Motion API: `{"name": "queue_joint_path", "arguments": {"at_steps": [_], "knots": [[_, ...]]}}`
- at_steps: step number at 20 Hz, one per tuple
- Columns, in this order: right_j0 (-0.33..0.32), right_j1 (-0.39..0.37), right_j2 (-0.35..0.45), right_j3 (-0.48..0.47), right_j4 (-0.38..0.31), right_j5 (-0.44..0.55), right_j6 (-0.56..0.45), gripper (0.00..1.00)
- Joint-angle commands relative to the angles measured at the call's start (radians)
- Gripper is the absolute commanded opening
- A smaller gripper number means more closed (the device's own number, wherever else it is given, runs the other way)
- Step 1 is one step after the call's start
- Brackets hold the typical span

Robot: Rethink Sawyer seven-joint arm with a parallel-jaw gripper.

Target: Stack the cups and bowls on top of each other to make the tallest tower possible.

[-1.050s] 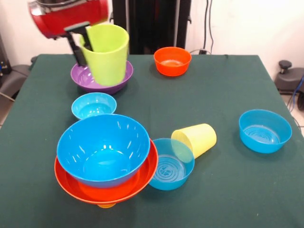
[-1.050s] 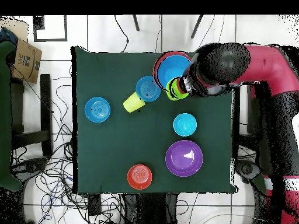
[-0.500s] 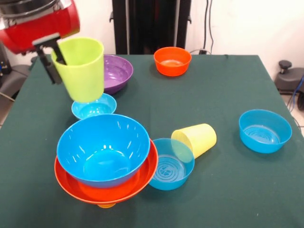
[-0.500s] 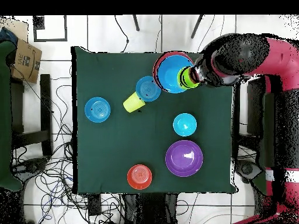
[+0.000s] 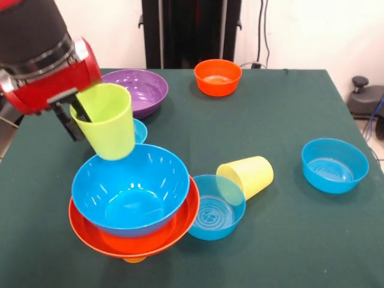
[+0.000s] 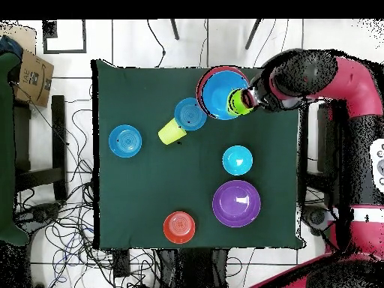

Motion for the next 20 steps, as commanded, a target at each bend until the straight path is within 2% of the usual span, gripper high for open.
{"name": "queue_joint_path", "arguments": {"at_steps": [1,7,20], "knots": [[0.042,0.073,-0.048,-0.045,-0.082,-0.057,-0.352,0.00],[0.036,0.098,-0.037,-0.044,-0.091,-0.097,-0.367,0.00],[0.046,0.116,-0.027,-0.099,-0.101,-0.095,-0.415,0.00]]}}
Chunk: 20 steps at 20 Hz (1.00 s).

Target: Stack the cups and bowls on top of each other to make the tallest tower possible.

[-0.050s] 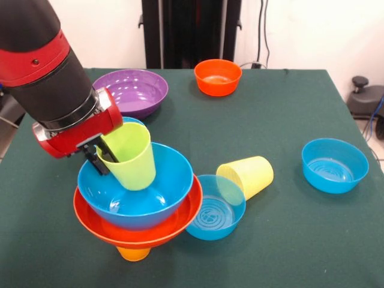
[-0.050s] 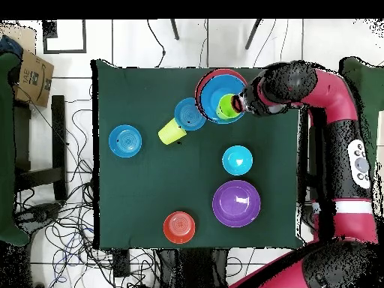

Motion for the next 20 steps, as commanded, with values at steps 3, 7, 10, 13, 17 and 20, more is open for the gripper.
{"name": "queue_joint_path", "arguments": {"at_steps": [3,7,10,13,17,20], "knots": [[0.054,0.001,-0.024,-0.111,-0.086,-0.011,-0.425,0.00],[0.077,0.005,-0.024,-0.164,-0.090,0.019,-0.440,0.00],[0.093,0.006,-0.030,-0.186,-0.089,0.029,-0.444,0.00],[0.098,0.005,-0.039,-0.180,-0.081,0.018,-0.440,0.00],[0.104,0.009,-0.046,-0.178,-0.072,0.005,-0.441,0.00],[0.104,0.013,-0.048,-0.176,-0.067,-0.002,-0.443,0.00]]}}
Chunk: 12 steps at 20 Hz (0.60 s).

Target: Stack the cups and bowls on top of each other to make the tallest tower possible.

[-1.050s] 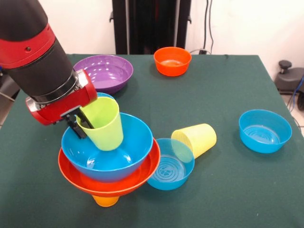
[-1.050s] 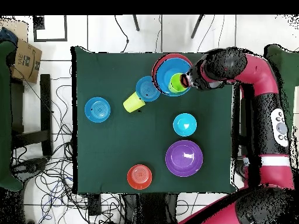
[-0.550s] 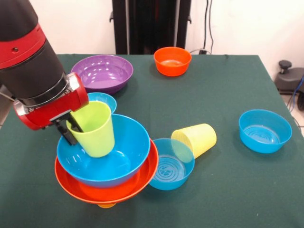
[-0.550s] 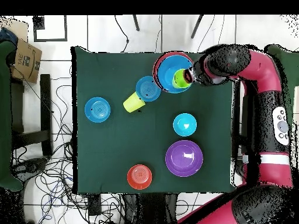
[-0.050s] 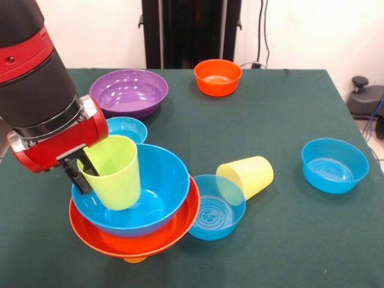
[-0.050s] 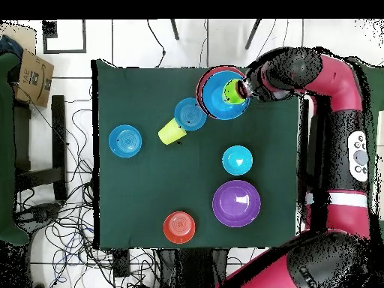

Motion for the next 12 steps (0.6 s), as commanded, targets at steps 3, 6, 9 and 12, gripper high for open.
{"name": "queue_joint_path", "arguments": {"at_steps": [3,6,9,12], "knots": [[0.048,0.010,-0.050,-0.039,-0.058,-0.008,-0.313,0.00],[0.052,0.003,-0.058,-0.031,-0.065,-0.006,-0.313,0.00],[0.054,0.003,-0.061,-0.025,-0.069,-0.016,-0.310,0.00],[0.058,0.004,-0.065,-0.022,-0.074,-0.020,-0.306,0.00]]}}
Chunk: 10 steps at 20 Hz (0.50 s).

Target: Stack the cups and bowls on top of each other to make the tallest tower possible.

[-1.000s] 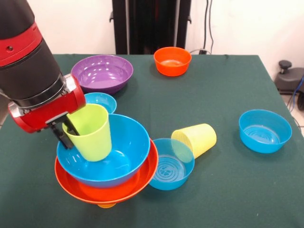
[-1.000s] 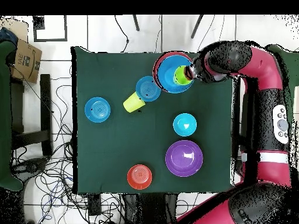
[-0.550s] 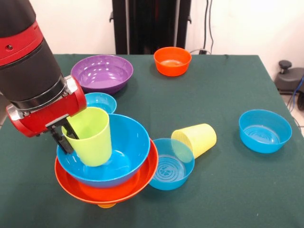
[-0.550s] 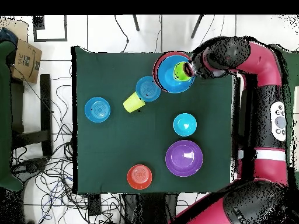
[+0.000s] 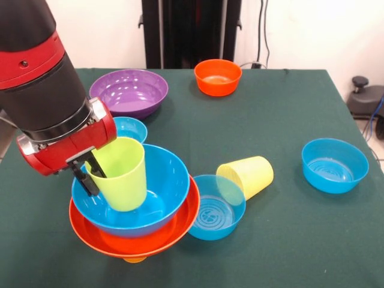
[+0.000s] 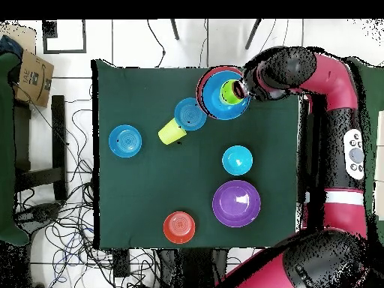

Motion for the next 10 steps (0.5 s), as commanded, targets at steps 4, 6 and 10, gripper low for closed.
{"name": "queue_joint_path", "arguments": {"at_steps": [4,6,10], "knots": [[0.054,0.008,-0.067,-0.020,-0.079,-0.019,-0.300,0.00],[0.053,0.010,-0.068,-0.015,-0.079,-0.026,-0.300,0.00],[0.052,0.012,-0.068,-0.017,-0.080,-0.025,-0.305,0.00]]}}
